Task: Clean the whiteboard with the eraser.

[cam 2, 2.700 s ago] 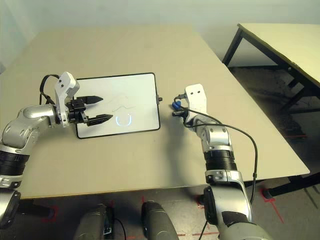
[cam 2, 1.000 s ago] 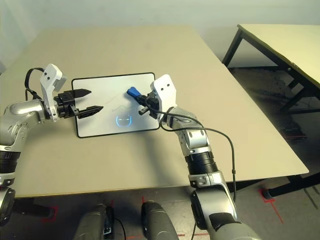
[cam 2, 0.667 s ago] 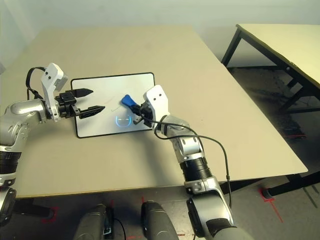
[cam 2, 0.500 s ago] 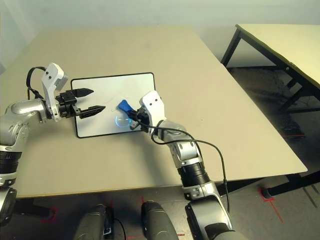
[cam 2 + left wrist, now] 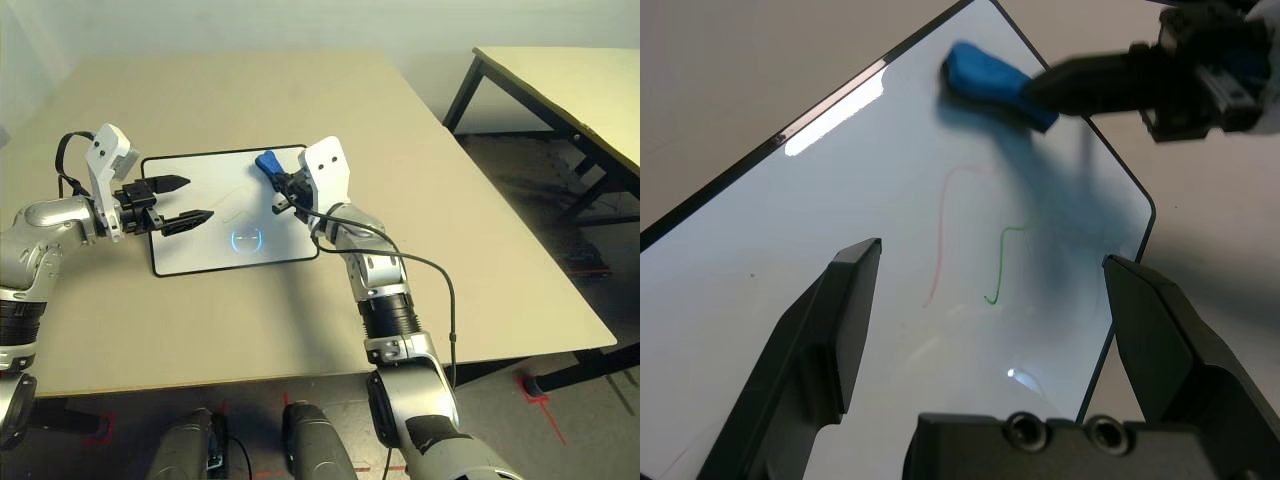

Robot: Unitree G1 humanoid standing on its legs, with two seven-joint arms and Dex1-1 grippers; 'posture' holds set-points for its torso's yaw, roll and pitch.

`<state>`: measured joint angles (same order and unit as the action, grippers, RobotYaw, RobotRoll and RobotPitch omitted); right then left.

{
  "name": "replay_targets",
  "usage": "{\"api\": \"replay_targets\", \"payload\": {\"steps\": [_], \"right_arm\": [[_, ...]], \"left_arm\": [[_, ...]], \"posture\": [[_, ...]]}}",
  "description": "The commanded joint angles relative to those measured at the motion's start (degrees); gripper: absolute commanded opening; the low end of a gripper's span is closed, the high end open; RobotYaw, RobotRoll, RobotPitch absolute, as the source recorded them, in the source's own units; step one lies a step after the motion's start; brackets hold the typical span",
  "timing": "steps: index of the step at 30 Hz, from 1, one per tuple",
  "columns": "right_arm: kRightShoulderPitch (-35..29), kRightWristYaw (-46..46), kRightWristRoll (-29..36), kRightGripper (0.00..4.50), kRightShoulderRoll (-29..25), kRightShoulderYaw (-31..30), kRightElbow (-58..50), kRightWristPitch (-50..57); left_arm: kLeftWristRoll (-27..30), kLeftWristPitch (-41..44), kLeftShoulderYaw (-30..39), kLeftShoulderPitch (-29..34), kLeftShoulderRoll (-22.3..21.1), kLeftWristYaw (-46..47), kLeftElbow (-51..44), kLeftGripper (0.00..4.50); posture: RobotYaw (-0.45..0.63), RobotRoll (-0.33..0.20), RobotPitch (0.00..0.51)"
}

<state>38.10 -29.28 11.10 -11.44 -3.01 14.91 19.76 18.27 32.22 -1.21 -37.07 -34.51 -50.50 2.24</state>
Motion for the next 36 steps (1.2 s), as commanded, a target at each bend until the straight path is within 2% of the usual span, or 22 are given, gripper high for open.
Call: {"api": "replay_targets", "payload": {"steps": [1, 6, 10, 17, 21, 24, 30, 36], "right_arm": [[-3.7, -2.2, 0.3, 0.01, 0.9, -3.3, -3.1, 3.1], [-6.7, -3.6, 0.5, 0.01, 2.1, -6.0, -6.2, 6.6], [-7.3, -3.7, -0.5, 0.01, 2.5, -7.0, -5.6, 5.4], [-1.5, -1.4, -1.0, 0.01, 2.3, -3.3, 1.8, 0.0], [0.9, -2.4, -0.2, 0.01, 1.7, -2.2, -0.9, -1.7], [0.4, -3.5, 0.5, 0.68, 1.2, -2.8, -5.2, 0.0], [-1.9, -5.6, 0.5, 2.59, -0.3, -4.9, -12.5, 3.7], [-0.7, -3.0, -3.6, 4.48, -1.8, -5.6, -11.1, 1.6]], "left_arm": [[0.0, 0.7, -0.7, 0.2, -0.1, -0.3, -0.6, 4.50], [0.1, 1.1, -0.8, 0.3, -0.2, -0.4, -0.9, 4.50], [0.0, 1.2, -0.8, 0.2, -0.1, -0.4, -0.9, 4.50], [0.0, 1.4, -0.9, 0.1, -0.1, -0.4, -1.1, 4.50], [0.0, 1.3, -0.8, 0.4, -0.1, -0.4, -1.1, 4.50], [0.0, 1.2, -0.8, 0.6, -0.1, -0.4, -1.0, 4.50], [-0.2, 0.8, -0.9, 0.6, 0.0, -0.5, -0.4, 4.50], [-0.3, 0.5, -1.1, 0.4, 0.3, -0.6, 0.0, 4.50]], "posture": [[-0.03, 0.000, 0.111], [-0.03, 0.000, 0.113], [-0.03, 0.000, 0.115], [-0.03, 0.000, 0.118], [-0.03, 0.000, 0.117], [-0.03, 0.000, 0.115], [-0.04, 0.000, 0.117], [-0.05, 0.000, 0.118]]}}
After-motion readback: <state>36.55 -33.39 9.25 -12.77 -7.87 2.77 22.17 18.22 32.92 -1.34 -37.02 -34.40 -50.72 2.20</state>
